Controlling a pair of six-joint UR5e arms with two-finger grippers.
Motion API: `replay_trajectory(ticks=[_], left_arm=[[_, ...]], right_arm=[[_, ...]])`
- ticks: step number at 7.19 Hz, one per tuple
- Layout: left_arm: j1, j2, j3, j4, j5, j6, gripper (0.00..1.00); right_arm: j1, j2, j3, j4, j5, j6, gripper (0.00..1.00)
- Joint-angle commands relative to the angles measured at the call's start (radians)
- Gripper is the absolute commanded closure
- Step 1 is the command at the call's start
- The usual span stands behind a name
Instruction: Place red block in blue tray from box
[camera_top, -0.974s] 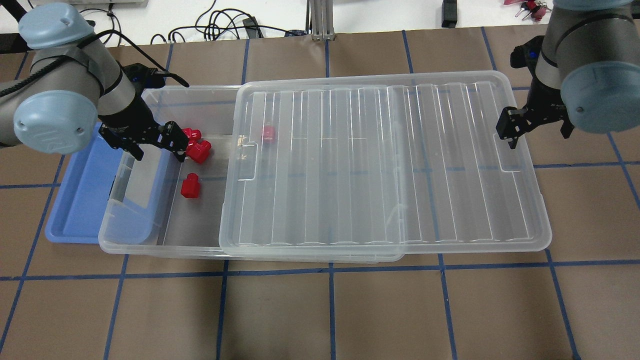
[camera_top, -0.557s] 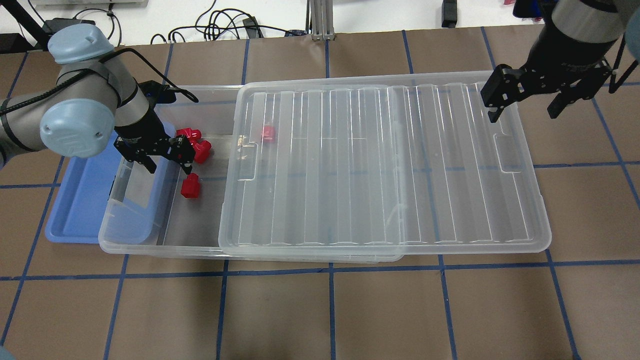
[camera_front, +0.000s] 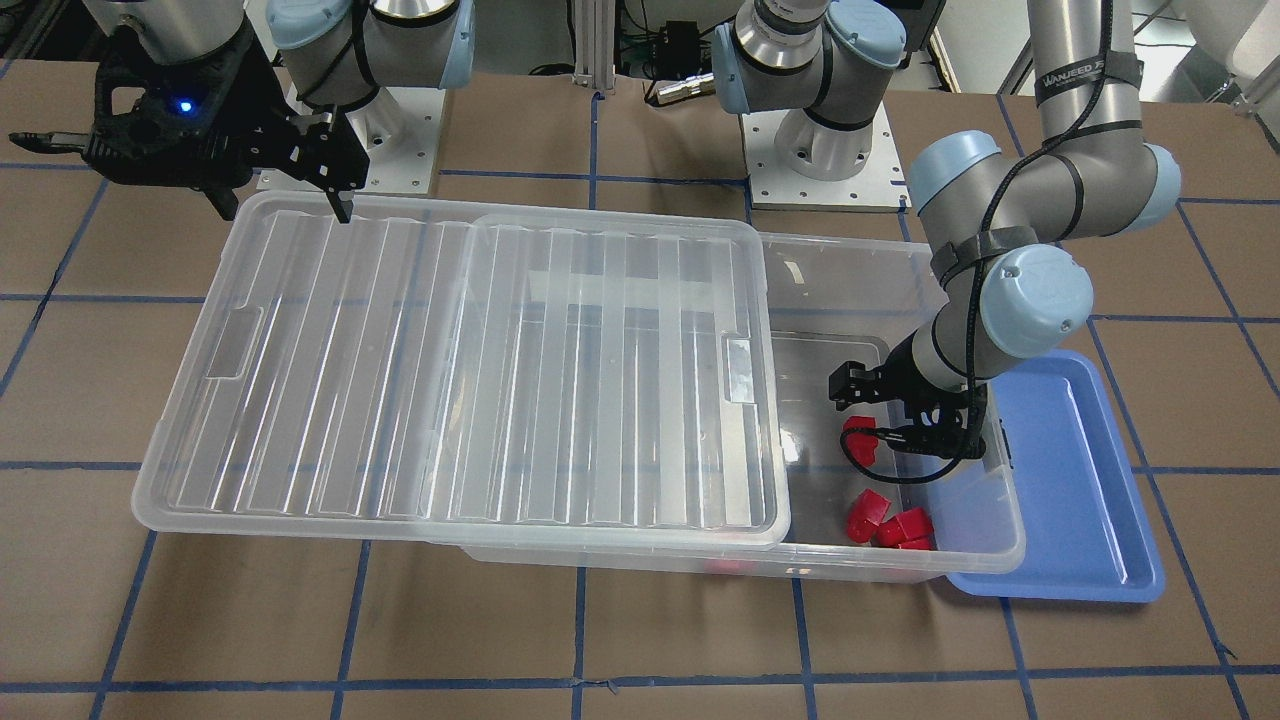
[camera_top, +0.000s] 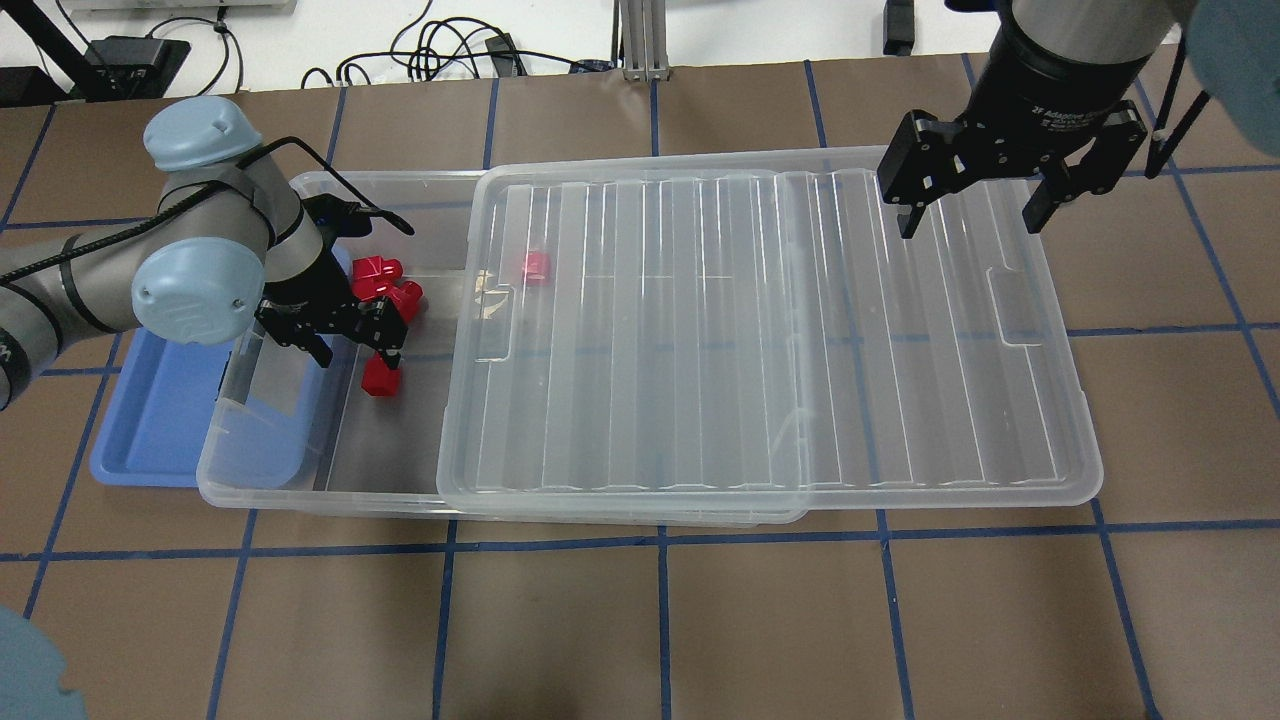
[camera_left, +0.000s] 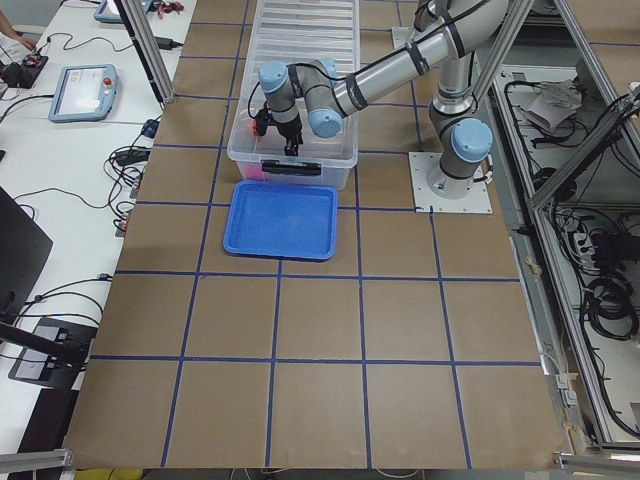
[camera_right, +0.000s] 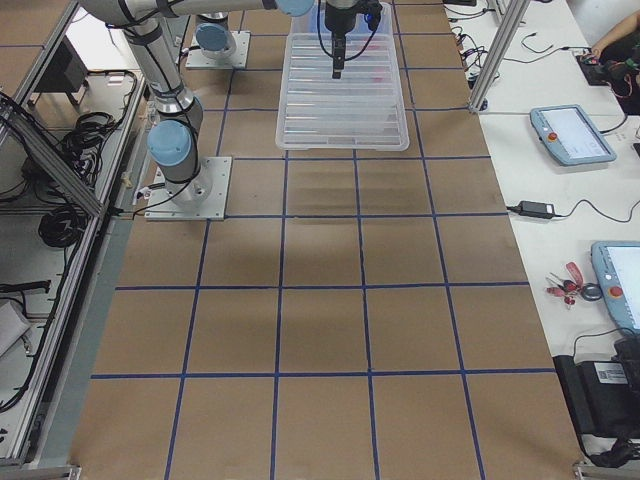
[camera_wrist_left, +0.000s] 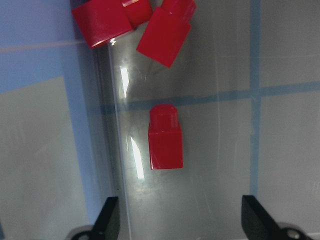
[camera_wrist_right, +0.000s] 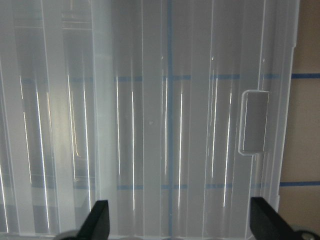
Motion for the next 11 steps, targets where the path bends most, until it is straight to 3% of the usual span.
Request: replay_trajectory(ticks=[1,3,7,8,9,11], left_arm=[[0.0,-0.017,-0.057,0.085,-0.001,-0.002,0.13],[0.0,-0.02,-0.097,0.144,0.001,-0.002,0.13],[0.002,-0.054,-0.096,0.145,0.001,-0.012,0.13],[0.002,-0.066,-0.085,0.145,0.001,-0.015,0.42],[0.002,-0.07,-0.079,0.145,-0.002,-0.026,0.94],[0.002,-0.057,-0.068,0.147,-0.025,-0.069,1.0]], right_arm=[[0.005,-0.002,0.0,-0.019,-0.003,-0.012,0.0],[0.005,-0.002,0.0,-0.019,0.0,-0.014,0.0],[0.006,-0.002,-0.005,-0.016,-0.009,-0.014,0.0],[0.005,-0.002,-0.006,-0.016,-0.009,-0.014,0.0],[0.005,-0.002,-0.006,-0.016,-0.006,-0.012,0.0],[0.005,-0.004,-0.006,-0.013,-0.007,-0.012,0.0]])
